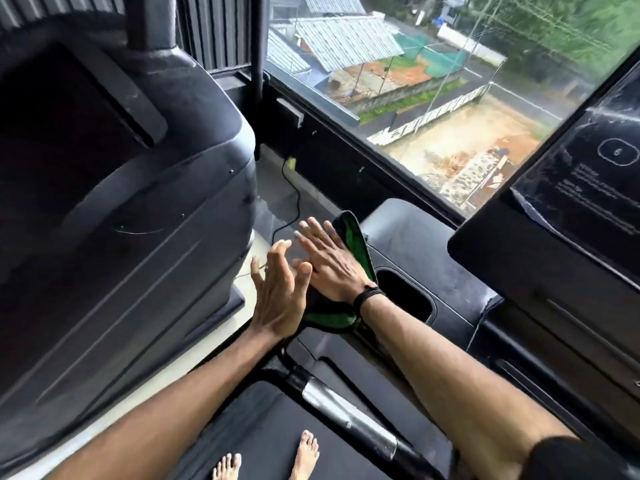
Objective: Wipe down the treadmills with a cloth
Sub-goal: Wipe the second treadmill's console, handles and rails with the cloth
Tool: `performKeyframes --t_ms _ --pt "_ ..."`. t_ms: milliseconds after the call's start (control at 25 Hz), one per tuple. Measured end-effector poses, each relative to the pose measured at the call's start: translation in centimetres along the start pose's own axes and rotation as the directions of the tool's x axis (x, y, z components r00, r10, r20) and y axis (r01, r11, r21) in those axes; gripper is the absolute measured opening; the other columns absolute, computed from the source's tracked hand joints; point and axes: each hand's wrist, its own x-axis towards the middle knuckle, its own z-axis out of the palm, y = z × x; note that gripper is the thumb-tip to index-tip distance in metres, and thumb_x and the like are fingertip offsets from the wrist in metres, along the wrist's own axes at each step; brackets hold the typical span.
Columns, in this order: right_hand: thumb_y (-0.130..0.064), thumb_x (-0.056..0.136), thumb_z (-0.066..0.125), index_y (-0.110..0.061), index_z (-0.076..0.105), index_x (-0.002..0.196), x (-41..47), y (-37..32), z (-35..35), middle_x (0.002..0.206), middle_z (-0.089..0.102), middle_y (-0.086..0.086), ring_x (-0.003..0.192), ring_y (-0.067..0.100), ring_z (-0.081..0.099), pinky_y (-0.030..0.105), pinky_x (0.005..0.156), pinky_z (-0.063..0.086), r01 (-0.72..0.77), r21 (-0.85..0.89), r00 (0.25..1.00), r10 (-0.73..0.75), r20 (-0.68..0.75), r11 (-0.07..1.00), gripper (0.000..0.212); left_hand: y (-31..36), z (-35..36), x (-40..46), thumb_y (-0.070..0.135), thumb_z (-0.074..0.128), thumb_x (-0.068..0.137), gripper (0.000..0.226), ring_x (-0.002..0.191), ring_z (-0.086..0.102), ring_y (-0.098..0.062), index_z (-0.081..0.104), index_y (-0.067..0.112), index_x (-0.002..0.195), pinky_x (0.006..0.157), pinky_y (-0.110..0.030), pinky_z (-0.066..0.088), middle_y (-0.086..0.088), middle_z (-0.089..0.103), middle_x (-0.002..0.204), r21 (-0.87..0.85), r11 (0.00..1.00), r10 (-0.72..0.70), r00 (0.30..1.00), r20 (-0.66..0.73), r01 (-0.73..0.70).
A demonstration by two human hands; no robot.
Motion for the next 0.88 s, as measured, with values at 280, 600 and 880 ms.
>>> performKeyframes --t_ms 280,600,880 --pt "-0.058 0.096 0.038 0.007 0.026 0.151 5.7 1.5 0.8 0.16 0.014 0.033 0.151 0.044 0.004 0.054 0.123 -0.004 -0.457 -0.218 0.885 0.466 -0.013 0.862 0.086 -1.7 -3.8 -0.7 0.071 0.007 0.082 0.084 0.12 0.048 -0.011 0.049 0.016 0.13 0.117 -0.048 0.016 0.005 0.057 0.124 -0.16 0.923 -0.375 0.91 -0.178 0.349" --pt "-0.092 0.079 0.009 -0.035 0.04 0.149 3.8 -12.5 2.2 0.159 0.035 0.005 0.145 0.032 0.03 0.047 0.118 0.023 0.133 -0.022 0.723 -0.081 0.687 0.991 0.095 -5.2 -10.1 -8.4 0.074 0.001 0.079 0.092 0.112 0.056 -0.016 0.054 0.016 0.125 0.116 -0.051 0.018 0.01 0.056 0.114 0.02 0.832 -0.522 0.795 -0.308 0.554" --pt "-0.078 0.088 0.02 -0.038 0.065 0.122 -1.2 -3.5 0.2 0.121 0.064 -0.002 0.116 0.027 0.049 0.043 0.103 0.038 0.196 -0.159 0.962 -0.158 0.221 0.968 0.07 -5.3 -11.1 -10.8 0.082 -0.01 0.081 0.099 0.12 0.056 -0.016 0.049 0.019 0.131 0.12 -0.046 0.006 0.002 0.06 0.129 0.289 0.869 -0.4 0.914 -0.065 0.401"
